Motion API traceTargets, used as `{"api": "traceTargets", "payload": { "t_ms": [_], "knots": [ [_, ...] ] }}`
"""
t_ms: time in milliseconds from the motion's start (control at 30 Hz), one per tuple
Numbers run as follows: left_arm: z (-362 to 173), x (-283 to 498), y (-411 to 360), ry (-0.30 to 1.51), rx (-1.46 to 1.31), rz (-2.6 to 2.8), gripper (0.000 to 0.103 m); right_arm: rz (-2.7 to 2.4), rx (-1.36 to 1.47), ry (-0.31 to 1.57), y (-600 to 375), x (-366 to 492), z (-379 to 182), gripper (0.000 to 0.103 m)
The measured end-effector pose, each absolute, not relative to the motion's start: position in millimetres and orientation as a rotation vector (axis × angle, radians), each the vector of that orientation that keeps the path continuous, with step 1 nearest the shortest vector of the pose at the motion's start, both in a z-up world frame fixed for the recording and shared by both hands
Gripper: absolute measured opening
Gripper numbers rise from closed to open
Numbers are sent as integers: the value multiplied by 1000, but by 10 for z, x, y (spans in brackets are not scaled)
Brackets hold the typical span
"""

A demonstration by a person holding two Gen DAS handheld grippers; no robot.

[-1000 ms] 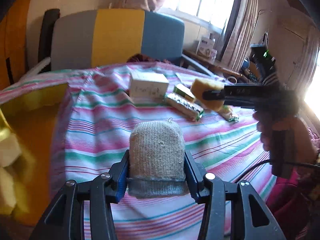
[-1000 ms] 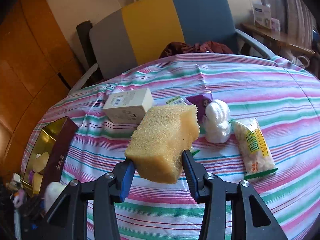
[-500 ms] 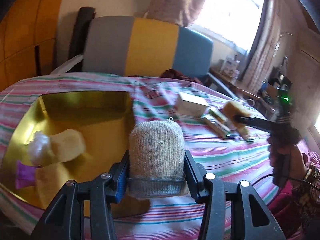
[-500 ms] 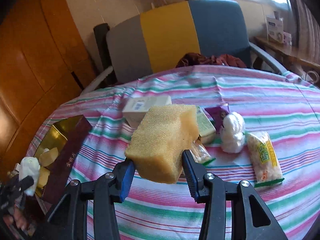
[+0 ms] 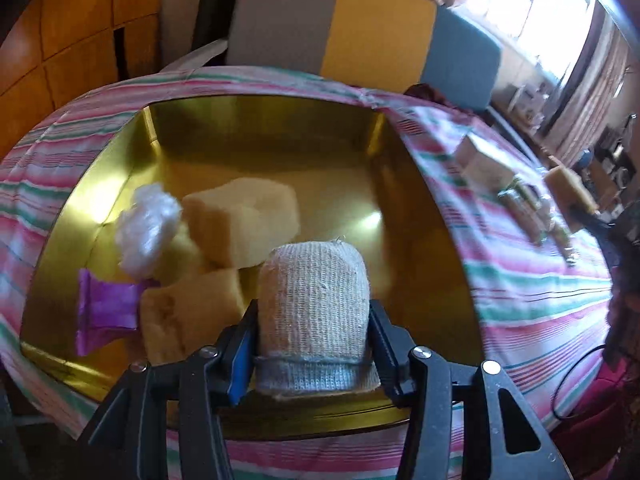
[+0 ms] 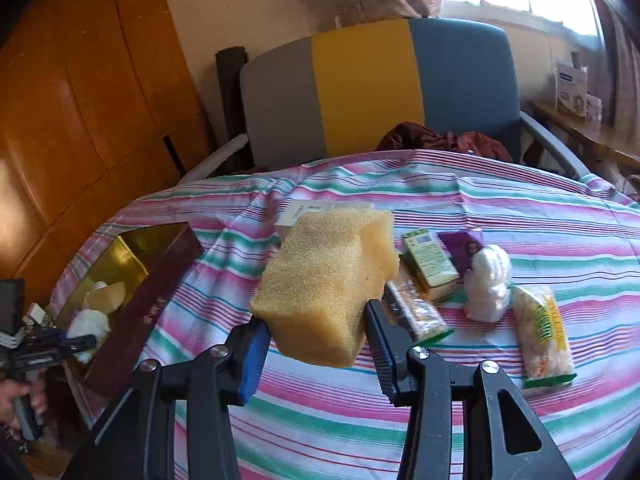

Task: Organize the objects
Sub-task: 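Carry the grey towel and yellow sponge with both tools over the gold tray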

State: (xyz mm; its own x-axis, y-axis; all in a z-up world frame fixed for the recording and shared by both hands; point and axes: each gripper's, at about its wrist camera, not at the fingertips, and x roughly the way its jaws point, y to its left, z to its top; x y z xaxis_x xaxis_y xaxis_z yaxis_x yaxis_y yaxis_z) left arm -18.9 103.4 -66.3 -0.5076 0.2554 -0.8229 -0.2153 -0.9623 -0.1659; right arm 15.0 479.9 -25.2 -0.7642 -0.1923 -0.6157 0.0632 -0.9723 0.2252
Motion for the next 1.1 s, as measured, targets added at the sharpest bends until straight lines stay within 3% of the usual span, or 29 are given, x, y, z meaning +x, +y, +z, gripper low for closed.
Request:
{"api": "traceTargets", "payload": {
  "t_ms": [100, 167, 367, 633, 1100],
  "knots": [
    [-649, -130, 984, -31, -1376, 2519, 57, -2790, 998, -243, 4677, 172, -215, 47],
    [-619, -61, 936, -16, -1363, 2513, 70, -2763, 999, -231, 4576, 188, -184, 47],
    [-398, 79, 806, -70, -1197, 2549, 71, -2684, 1031, -254, 4190, 237, -140, 47],
    [-234, 121, 439, -340, -1009, 2662, 71, -2551, 1029, -269, 3340, 292, -42, 48],
    [-304, 176, 186, -405, -1026, 2795, 71, -2525, 1099, -152, 2216, 245, -157, 49]
  ]
}}
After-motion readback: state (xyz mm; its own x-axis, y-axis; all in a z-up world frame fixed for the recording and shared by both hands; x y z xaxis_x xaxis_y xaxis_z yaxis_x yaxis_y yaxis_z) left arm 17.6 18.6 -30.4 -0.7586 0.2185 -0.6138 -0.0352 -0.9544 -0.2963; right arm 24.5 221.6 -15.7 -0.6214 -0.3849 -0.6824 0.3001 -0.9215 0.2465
